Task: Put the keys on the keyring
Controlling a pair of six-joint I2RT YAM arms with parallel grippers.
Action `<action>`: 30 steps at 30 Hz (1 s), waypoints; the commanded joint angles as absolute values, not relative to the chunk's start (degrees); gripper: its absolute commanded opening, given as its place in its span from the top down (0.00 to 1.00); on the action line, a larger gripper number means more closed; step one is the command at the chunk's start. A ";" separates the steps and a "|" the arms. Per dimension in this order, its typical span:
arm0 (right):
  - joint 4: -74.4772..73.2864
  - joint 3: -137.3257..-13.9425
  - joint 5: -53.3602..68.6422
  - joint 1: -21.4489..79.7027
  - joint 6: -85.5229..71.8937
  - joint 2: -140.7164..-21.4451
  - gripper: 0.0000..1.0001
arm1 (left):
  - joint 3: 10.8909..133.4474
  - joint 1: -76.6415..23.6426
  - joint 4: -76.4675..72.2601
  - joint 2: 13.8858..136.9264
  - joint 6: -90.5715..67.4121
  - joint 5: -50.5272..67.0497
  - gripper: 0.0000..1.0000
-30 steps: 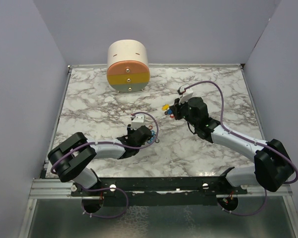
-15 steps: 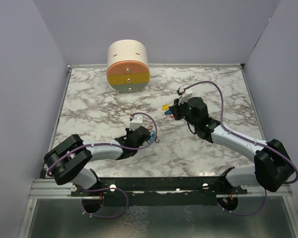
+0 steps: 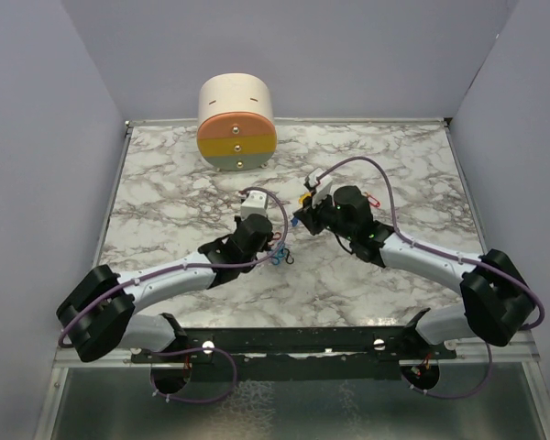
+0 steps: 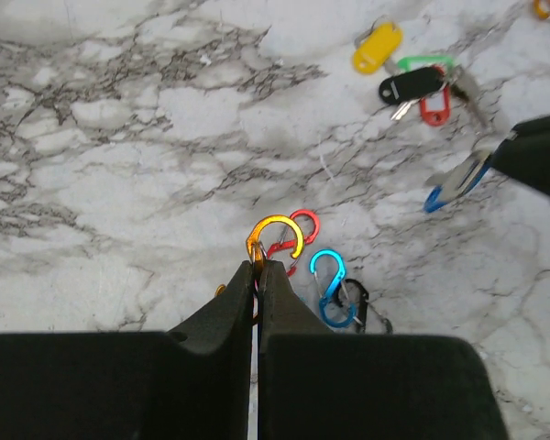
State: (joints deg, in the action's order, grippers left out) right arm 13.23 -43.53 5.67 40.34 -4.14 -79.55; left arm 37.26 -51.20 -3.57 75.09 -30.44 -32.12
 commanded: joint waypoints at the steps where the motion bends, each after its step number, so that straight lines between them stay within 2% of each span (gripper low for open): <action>1: 17.13 -43.09 9.11 42.00 -0.97 -79.80 0.99 | 40.30 -49.35 -4.45 72.69 -28.72 -26.02 1.00; 30: 17.75 -44.65 7.34 47.40 2.39 -83.24 0.99 | 43.42 -47.55 -6.05 74.98 -30.04 -18.75 1.00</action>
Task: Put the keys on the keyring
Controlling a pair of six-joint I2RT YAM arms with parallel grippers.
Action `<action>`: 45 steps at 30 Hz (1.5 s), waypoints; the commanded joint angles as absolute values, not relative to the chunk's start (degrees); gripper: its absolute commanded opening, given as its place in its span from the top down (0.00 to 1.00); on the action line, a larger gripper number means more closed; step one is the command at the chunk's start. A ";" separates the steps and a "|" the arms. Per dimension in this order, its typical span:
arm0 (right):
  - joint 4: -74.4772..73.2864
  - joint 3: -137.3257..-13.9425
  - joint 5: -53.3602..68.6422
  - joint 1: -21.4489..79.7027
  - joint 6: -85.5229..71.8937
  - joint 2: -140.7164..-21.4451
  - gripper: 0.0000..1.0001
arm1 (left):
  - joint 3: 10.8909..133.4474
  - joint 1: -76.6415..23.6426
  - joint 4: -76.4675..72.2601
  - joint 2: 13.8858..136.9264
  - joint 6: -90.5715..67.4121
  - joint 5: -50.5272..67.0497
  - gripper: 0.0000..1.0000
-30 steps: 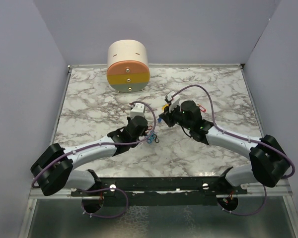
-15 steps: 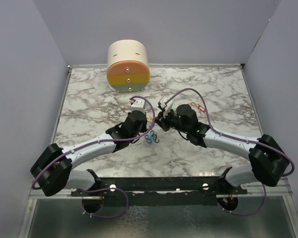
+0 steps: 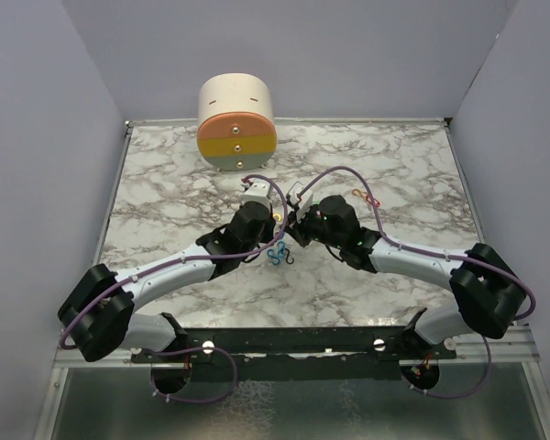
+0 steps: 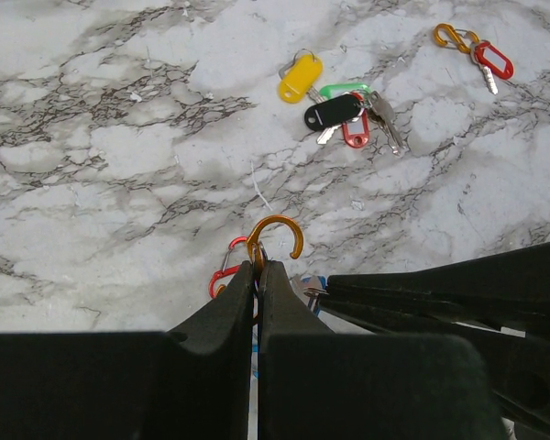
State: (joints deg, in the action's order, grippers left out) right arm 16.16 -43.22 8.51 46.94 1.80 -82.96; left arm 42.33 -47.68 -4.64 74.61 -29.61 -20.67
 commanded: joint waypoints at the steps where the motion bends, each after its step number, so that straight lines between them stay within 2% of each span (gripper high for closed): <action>1: 17.75 -44.71 7.22 47.45 2.43 -83.30 0.99 | 43.35 -47.55 -6.14 74.98 -30.06 -18.68 1.00; 45: 18.72 -43.62 0.83 47.53 2.81 -82.54 0.99 | 41.33 -47.59 -5.99 74.32 -30.51 -15.04 1.00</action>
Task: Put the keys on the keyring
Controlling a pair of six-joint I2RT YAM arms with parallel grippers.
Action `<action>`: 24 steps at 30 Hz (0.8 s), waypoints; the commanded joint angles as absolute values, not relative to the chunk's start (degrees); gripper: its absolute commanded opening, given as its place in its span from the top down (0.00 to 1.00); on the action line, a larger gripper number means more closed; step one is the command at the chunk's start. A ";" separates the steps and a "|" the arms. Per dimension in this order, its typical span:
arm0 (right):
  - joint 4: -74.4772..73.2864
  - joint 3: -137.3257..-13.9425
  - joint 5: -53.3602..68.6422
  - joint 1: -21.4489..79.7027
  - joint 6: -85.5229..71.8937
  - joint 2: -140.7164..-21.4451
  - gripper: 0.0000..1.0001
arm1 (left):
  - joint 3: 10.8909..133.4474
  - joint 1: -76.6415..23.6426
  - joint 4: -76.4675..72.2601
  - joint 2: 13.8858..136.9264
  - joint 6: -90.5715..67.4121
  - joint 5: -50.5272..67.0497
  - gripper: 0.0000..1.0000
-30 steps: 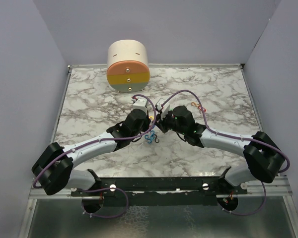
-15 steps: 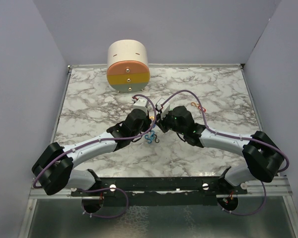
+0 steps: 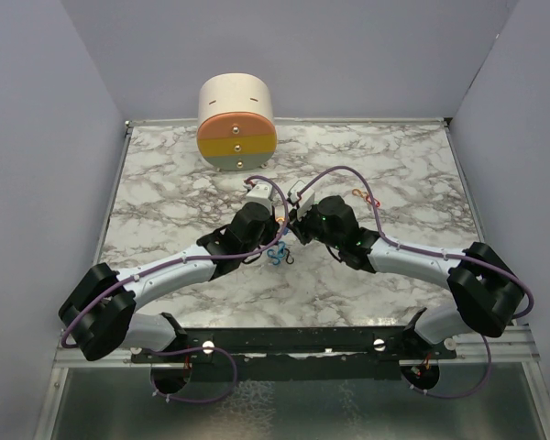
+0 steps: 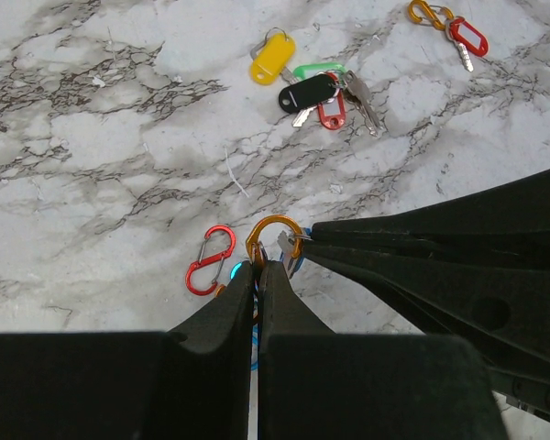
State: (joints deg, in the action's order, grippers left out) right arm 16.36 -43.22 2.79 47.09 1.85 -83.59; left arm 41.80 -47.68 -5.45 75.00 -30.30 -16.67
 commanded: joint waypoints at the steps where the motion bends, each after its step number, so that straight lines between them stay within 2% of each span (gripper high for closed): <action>1: 18.68 -43.61 0.73 47.54 2.89 -82.49 0.99 | 41.25 -47.54 -5.90 74.30 -30.51 -14.99 1.00; 24: 19.07 -42.67 -3.24 47.51 3.33 -81.07 0.99 | 40.23 -47.51 -5.13 73.07 -30.07 -14.77 1.00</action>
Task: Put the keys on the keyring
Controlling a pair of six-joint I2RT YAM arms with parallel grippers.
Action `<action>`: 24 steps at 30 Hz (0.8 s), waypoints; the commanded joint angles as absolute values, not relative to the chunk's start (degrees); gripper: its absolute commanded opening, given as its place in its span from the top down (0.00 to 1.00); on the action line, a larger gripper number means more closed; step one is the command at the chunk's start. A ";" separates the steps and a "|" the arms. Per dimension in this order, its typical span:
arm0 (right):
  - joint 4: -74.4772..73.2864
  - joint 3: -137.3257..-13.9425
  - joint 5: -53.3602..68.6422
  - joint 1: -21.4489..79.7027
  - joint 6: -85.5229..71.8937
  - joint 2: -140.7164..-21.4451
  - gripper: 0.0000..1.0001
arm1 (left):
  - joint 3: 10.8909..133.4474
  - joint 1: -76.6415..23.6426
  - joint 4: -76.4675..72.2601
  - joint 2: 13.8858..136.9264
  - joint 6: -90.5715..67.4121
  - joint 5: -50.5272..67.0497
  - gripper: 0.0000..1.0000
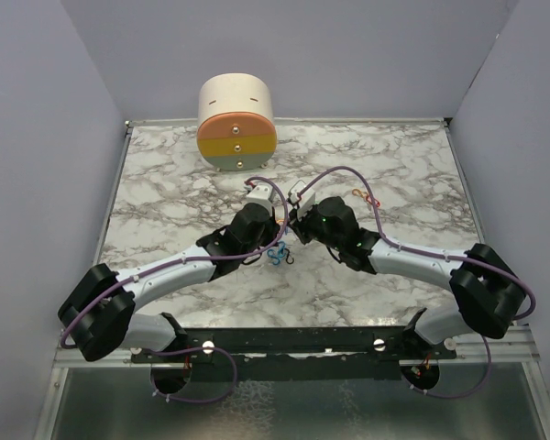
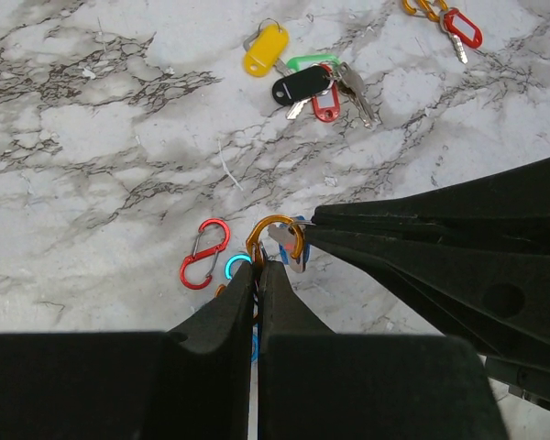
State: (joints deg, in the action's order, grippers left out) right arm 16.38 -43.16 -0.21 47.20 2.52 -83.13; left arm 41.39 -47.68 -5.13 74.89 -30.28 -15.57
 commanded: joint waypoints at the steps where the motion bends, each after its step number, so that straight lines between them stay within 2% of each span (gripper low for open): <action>1: 19.03 -42.65 -3.37 47.49 3.34 -80.84 0.99 | 40.13 -47.54 -5.02 73.00 -30.03 -14.95 0.98; 3: 18.90 -42.57 -3.55 47.49 3.34 -80.50 0.99 | 40.08 -47.55 -4.62 72.88 -30.04 -15.17 0.90; 7: 18.43 -42.61 -4.19 47.41 3.43 -80.17 0.99 | 39.83 -47.55 -3.88 72.30 -30.19 -16.62 0.46; 8: 18.24 -42.70 -4.40 47.52 3.43 -79.99 0.99 | 39.77 -47.48 -3.56 72.14 -30.22 -17.06 0.39; 11: 17.65 -42.89 -5.43 47.46 3.32 -79.73 0.99 | 39.53 -47.38 -2.60 71.09 -30.70 -18.91 0.24; 12: 17.36 -42.98 -5.96 47.46 3.19 -79.72 0.99 | 39.33 -47.37 -2.32 70.50 -30.86 -19.69 0.20; 18: 15.29 -44.20 -11.31 47.46 0.97 -80.33 0.99 | 36.34 -47.11 -2.18 65.09 -32.38 -24.64 0.13; 21: 10.82 -47.35 -16.15 47.08 -1.49 -82.19 0.99 | 34.88 -47.03 -1.84 62.81 -32.79 -27.09 0.02; 24: 6.69 -50.16 -19.91 44.99 -5.10 -84.53 0.99 | 33.63 -47.02 -1.87 61.17 -32.86 -28.55 0.01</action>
State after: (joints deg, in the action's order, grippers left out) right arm 11.90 -45.58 -12.08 46.89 -0.05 -82.13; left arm 35.22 -47.29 -1.98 63.57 -32.01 -23.83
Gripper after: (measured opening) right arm 0.010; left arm 0.986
